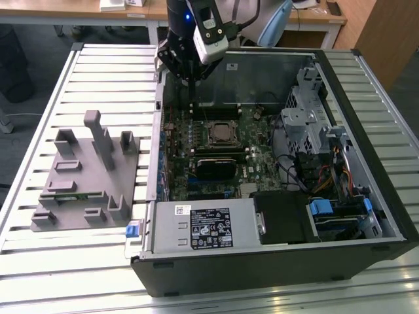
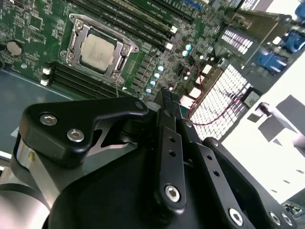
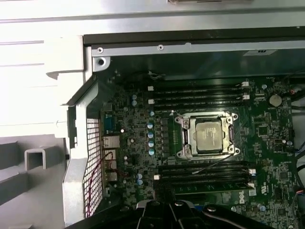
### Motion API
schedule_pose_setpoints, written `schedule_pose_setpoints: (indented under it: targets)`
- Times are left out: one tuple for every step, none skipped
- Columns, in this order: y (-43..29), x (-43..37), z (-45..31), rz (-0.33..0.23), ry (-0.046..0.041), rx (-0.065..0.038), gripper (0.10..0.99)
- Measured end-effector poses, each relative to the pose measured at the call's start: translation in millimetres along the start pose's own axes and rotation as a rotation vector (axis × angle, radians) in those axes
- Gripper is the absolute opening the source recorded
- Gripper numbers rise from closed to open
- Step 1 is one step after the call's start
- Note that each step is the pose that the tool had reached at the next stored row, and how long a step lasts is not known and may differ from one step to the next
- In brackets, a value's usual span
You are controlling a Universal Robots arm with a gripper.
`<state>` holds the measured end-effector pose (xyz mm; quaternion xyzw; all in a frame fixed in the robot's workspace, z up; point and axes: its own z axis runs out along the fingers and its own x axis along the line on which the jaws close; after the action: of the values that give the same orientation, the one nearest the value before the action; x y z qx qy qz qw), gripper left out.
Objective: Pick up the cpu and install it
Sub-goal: 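Install the first cpu locking lever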
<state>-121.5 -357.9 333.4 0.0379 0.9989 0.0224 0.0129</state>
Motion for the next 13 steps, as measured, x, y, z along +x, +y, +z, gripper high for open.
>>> schedule_pose_setpoints:
  targets:
    - [1.7,0.1,1.2,0.0,-0.0001,0.0,0.106]
    - [3.1,0.2,2.4,0.0,-0.0001,0.0,0.106]
    - [4.2,0.4,4.2,0.0,-0.0001,0.0,0.106]
    - [5.1,0.5,6.1,0.0,-0.0001,0.0,0.106]
    - [5.5,0.6,7.9,0.0,-0.0002,0.0,0.106]
    - [5.7,0.7,9.8,0.0,-0.0001,0.0,0.106]
    - [5.8,0.7,11.5,0.0,0.0,0.0,0.106]
    - [5.7,0.7,13.4,0.0,-0.0001,0.0,0.106]
    - [5.6,0.8,15.4,0.0,-0.0001,0.0,0.106]
    - [5.5,0.8,17.1,0.0,-0.0001,0.0,0.106]
    - [5.6,0.9,18.9,0.0,-0.0001,0.0,0.106]
    - [5.9,1.1,20.7,0.0,-0.0001,0.0,0.106]
    - [6.7,1.1,22.1,0.0,0.0,0.0,0.106]
